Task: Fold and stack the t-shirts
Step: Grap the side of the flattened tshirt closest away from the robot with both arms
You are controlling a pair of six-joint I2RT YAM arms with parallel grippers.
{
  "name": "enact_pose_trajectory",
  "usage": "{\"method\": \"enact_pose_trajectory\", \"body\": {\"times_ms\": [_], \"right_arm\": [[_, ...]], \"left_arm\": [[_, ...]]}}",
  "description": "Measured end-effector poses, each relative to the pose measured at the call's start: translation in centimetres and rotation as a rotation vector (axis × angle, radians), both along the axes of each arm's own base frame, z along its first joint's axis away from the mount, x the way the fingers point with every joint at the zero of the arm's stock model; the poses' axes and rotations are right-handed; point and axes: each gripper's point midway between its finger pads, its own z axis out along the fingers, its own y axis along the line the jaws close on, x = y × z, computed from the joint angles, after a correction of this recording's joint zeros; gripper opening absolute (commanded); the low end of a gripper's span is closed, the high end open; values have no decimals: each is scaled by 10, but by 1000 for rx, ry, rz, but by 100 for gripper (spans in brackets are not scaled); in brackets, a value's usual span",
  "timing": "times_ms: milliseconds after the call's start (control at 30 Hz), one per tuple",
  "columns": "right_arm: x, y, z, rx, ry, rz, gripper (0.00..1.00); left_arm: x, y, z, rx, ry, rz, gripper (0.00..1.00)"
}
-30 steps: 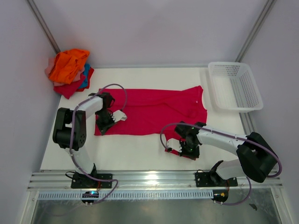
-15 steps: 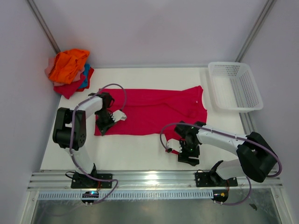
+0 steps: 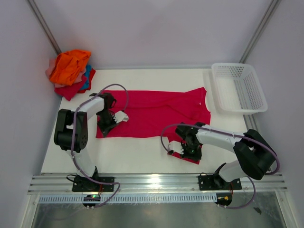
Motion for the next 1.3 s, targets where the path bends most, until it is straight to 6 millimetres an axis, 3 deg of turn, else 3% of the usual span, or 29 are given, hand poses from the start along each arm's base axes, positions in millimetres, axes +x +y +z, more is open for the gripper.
{"method": "enact_pose_trajectory", "body": {"times_ms": [133,167,233,267,600,900,1300], "right_arm": [[0,0,0,-2,-2,0,5],[0,0,0,-3,-3,-1,22],[-1,-1,1,-11,2,-11,80],[-4,-3,4,-21,14,-19,95],[11,0,26,50,-115,27,97],[23,2,31,69,-196,29,96],[2,-17,10,-16,-85,68,94]], "left_arm": [[4,-1,1,-1,-4,1,0],[5,-1,1,-2,-5,1,0],[5,-1,1,-2,-5,1,0],[5,-1,1,-3,-5,1,0],[5,-3,-3,-11,10,7,0],[13,-4,-3,-16,8,13,0],[14,-4,-4,-14,17,14,0]]}}
